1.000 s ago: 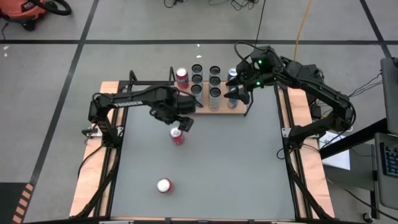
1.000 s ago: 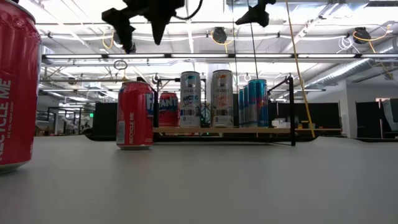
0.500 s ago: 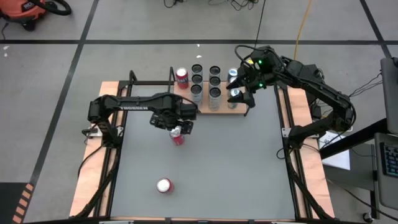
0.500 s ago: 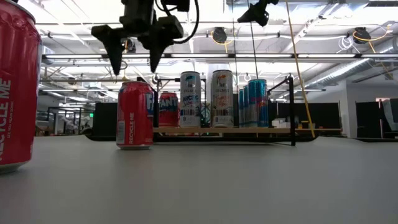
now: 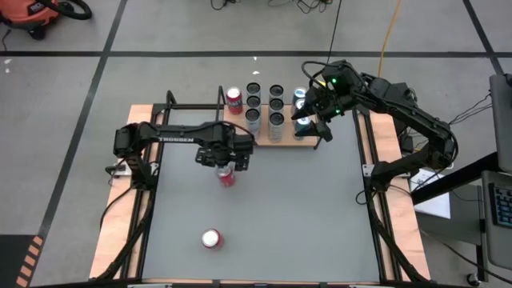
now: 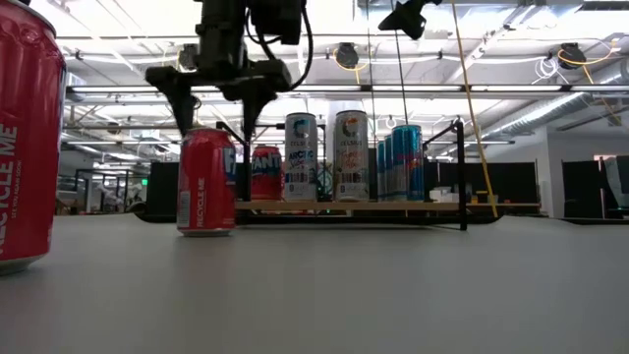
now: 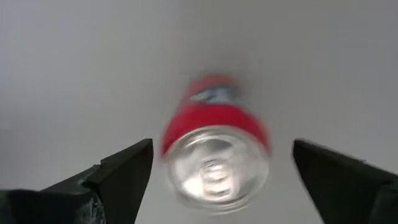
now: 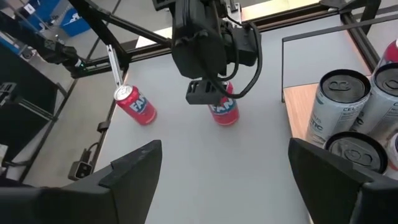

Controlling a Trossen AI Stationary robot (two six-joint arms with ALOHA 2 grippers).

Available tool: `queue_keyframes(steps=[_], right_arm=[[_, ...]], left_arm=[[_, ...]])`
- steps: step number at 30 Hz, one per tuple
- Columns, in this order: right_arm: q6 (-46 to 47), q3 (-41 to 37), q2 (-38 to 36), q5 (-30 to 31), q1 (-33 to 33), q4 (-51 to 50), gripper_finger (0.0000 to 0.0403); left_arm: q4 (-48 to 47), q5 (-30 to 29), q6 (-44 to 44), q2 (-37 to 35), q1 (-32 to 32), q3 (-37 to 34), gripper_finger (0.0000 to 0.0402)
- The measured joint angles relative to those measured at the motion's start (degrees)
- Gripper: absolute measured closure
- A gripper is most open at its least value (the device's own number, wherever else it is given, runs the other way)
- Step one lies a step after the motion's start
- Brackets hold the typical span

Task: Place canned beverage on shelf
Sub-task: Put the top red soda can aligned with the other red soda can on the shelf

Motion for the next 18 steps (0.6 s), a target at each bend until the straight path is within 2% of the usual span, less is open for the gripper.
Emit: queue_keyframes(steps=[7, 18], right_arm=[[-0.1, 0.0, 0.0, 0.0, 0.0, 0.0, 0.0092], [-0.1, 0.0, 0.0, 0.2, 0.0, 0.3, 0.0092]], left_arm=[[0.9, -0.9, -0.4, 1.2, 0.5, 0.0, 0.0034], [0.3, 1.5, -0.1, 3.1, 1.1, 0.0, 0.0074]])
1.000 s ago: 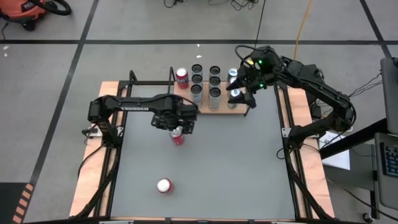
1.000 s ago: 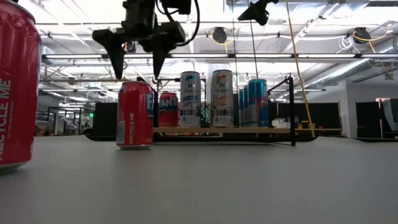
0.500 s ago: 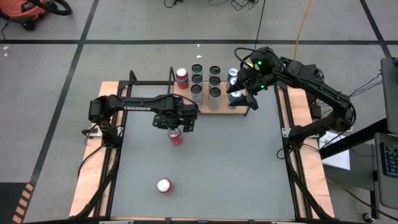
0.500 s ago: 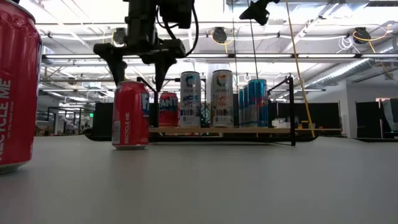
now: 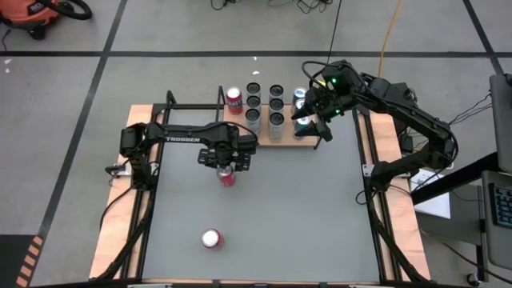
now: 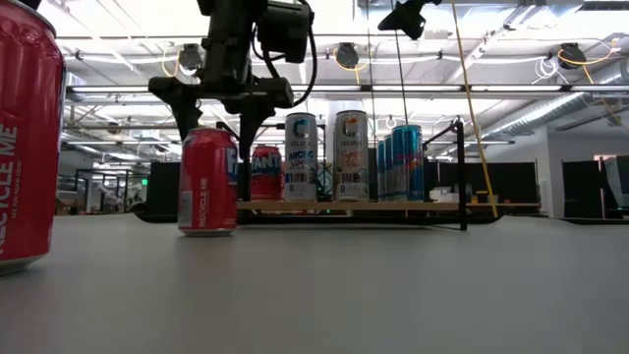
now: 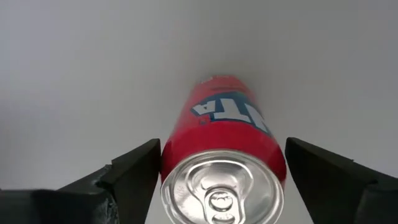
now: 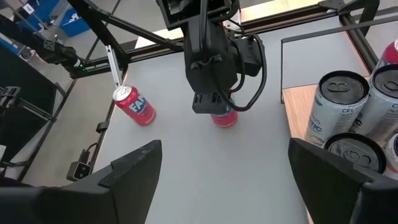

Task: Place canned beverage on shelf
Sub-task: Put the top red soda can aligned with the other red soda can on the shelf

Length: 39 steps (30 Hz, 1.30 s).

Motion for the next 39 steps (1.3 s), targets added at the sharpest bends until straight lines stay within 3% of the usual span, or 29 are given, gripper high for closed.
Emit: queue_keyframes(steps=[12, 21, 31, 39], right_arm=[[-1.1, 0.0, 0.0, 0.0, 0.0, 0.3, 0.0092], [-1.9, 0.0, 0.0, 0.0, 0.0, -1.8, 0.0092], [3.4, 0.0, -0.5, -0.1, 0.0, -5.4, 0.0092], [12.6, 0.0, -4.6, -0.2, 0.0, -5.4, 0.0092]], left_arm=[[1.1, 1.3, 3.5, -0.3, -1.2, -1.7, 0.0124], [0.8, -0.9, 11.4, -2.8, -2.4, 7.7, 0.0138], [3.5, -5.5, 31.1, -3.4, -2.8, 23.7, 0.014], [10.8, -4.3, 48.7, -3.4, -1.1, 30.9, 0.014]])
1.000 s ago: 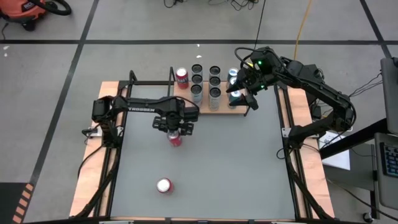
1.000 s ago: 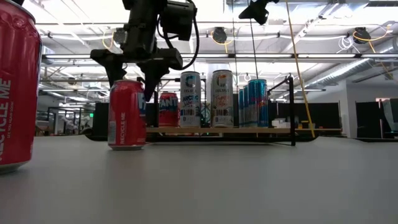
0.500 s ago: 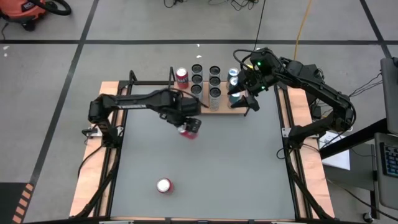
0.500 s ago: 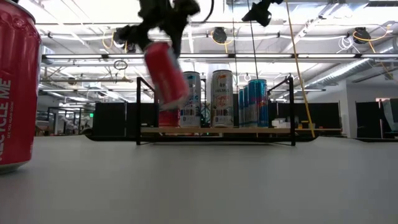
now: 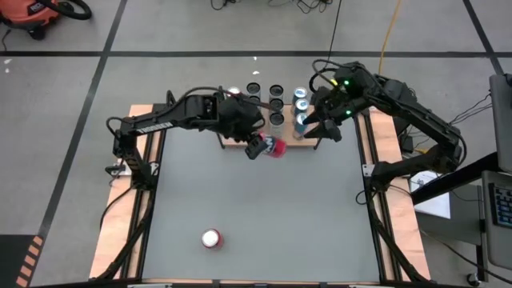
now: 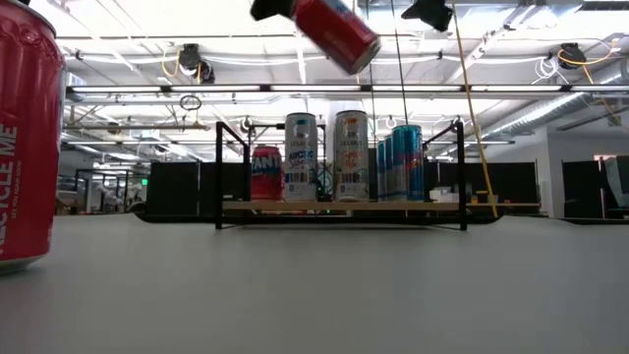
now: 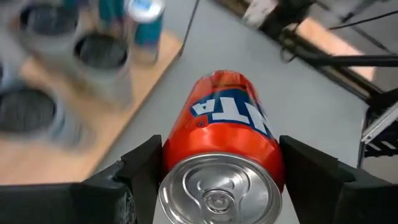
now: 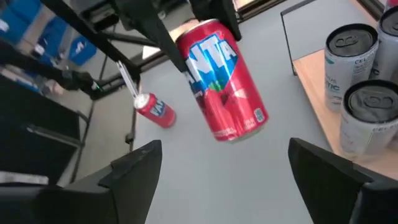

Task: Place canned beverage on shelf
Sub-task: Put the top red soda can aligned with the other red soda can on the shelf

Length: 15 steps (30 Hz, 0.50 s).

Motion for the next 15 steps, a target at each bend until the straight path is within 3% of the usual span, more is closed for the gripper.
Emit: queue_keyframes(steps=[5, 15], right_arm=[[4.9, 0.0, -4.0, 0.0, 0.0, -0.6, 0.0092], [14.8, 0.0, -9.2, -1.7, 0.0, 0.6, 0.0091]], left_arm=[[3.4, 1.2, 6.7, 0.0, 1.7, 2.9, 0.014], [9.6, 9.3, 22.7, 0.0, 4.5, 7.0, 0.0139]])
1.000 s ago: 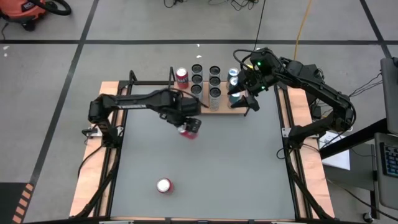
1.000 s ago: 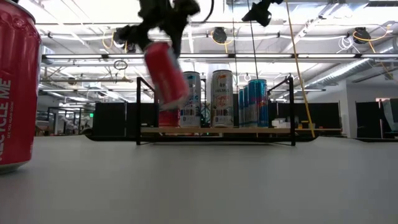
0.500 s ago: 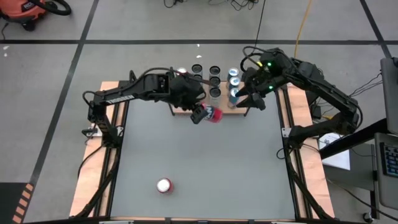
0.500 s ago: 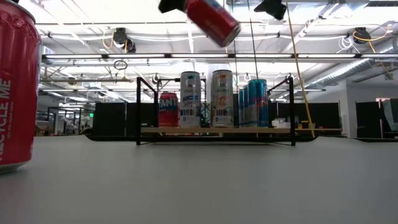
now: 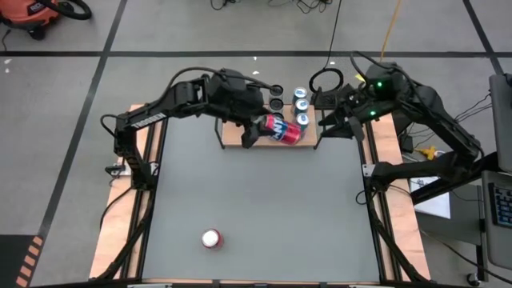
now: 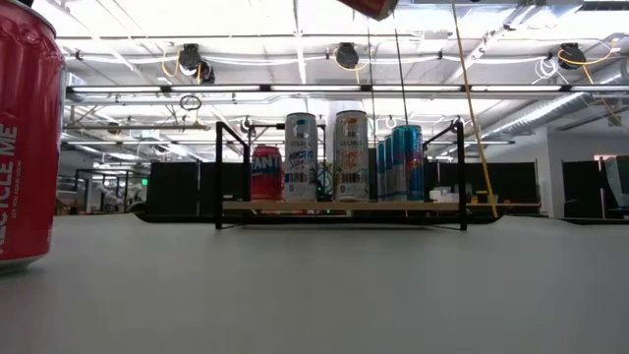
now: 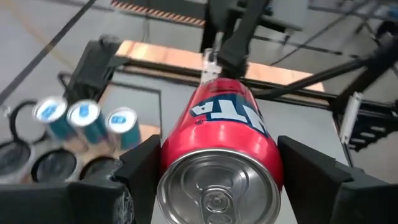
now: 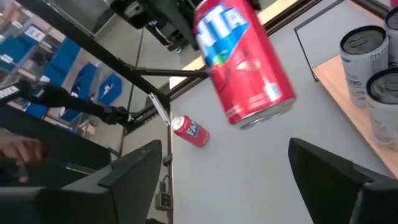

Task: Place canned beverage on shelf
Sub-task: Put the top red soda can aligned with the other red soda can on the shelf

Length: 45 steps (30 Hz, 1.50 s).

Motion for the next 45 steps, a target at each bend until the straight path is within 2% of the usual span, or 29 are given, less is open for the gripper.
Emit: queue_keyframes(steps=[3, 11, 20, 32, 37, 45], right_arm=[[0.4, 0.0, 0.4, 0.1, 0.5, 1.2, 0.0081], [-2.3, 0.0, 4.1, 0.5, 1.8, 2.9, 0.0023], [-8.4, 0.0, 8.6, 0.2, 1.9, 11.1, 0.0016], [-10.7, 0.0, 15.6, -11.3, 2.2, 13.1, 0.0016], [-12.3, 0.0, 16.6, -11.7, 3.1, 12.9, 0.0039], [-13.7, 0.0, 16.6, -11.5, 3.3, 12.7, 0.0122]], left_arm=[[2.7, 1.5, 3.0, 0.0, 0.1, 0.1, 0.0139], [4.8, 2.4, 6.6, 0.0, 0.0, 0.1, 0.0139], [5.2, 2.8, 6.5, 0.0, -0.1, 0.1, 0.0139], [5.2, 2.7, 6.3, 0.0, -0.1, 0.1, 0.0139], [5.2, 2.8, 6.2, 0.0, -0.1, 0.1, 0.0139], [5.2, 2.5, 6.3, 0.0, -0.1, 0.2, 0.0139]])
